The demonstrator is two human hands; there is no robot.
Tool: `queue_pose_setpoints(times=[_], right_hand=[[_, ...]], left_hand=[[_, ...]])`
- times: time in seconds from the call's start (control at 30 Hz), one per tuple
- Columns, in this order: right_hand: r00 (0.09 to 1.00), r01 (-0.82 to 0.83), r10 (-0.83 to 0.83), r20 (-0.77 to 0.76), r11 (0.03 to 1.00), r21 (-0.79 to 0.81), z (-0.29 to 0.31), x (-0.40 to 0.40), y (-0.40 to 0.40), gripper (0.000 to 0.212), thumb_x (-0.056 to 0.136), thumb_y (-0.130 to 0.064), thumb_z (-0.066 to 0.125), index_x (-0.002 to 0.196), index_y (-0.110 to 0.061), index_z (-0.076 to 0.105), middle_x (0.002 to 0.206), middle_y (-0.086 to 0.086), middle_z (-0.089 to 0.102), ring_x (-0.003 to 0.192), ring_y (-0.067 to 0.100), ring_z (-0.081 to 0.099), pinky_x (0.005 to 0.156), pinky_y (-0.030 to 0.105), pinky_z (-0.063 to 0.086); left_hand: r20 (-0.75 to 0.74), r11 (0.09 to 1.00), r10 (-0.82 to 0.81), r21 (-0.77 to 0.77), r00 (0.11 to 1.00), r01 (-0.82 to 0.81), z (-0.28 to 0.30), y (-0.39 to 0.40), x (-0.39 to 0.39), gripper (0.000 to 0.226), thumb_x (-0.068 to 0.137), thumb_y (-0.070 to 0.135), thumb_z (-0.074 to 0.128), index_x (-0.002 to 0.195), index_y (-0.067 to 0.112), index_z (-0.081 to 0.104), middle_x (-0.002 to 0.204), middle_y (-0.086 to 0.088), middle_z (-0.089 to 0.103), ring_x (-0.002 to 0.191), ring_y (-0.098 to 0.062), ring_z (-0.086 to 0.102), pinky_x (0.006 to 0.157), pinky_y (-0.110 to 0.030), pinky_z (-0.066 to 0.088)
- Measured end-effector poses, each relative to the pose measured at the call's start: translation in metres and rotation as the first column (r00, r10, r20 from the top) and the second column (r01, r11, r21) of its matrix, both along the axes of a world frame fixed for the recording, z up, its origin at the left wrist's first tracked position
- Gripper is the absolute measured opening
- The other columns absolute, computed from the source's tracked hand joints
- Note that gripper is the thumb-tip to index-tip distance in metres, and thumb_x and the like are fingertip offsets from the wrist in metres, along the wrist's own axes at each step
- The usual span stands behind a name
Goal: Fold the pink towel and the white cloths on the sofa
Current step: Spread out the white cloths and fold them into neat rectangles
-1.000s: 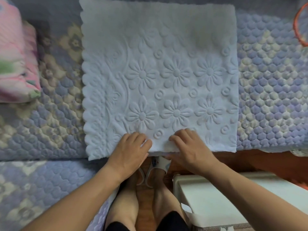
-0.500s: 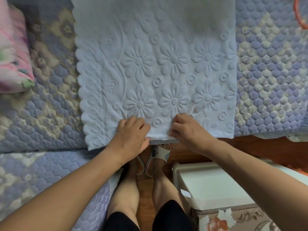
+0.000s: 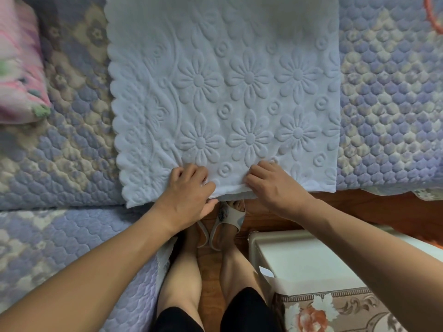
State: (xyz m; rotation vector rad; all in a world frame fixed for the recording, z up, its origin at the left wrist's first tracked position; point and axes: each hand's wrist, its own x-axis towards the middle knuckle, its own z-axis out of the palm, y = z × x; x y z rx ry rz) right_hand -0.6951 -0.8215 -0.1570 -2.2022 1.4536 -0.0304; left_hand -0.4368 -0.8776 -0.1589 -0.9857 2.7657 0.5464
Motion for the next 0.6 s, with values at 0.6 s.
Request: queue_pose_setpoints(times=[0.6], right_hand=[[0.972,0.167,-0.180,0.152,0.981,0.097,0.009,0.000,-0.007,0.017,0.091,-0.003,0.062,0.097,-0.013,0.049,0.085,-0.002,0.048,0.075,0.019,0.041,0.067,0.044,0.042]], left_hand=[[-0.001,0.938,0.235,0.263,0.972,-0.227,0.016,-0.020,-0.017,0.008,0.093,0.014,0.047,0.099,0.017,0.052,0.093,0.000,0.052,0.098,-0.028,0.051,0.082,-0.045,0.040]])
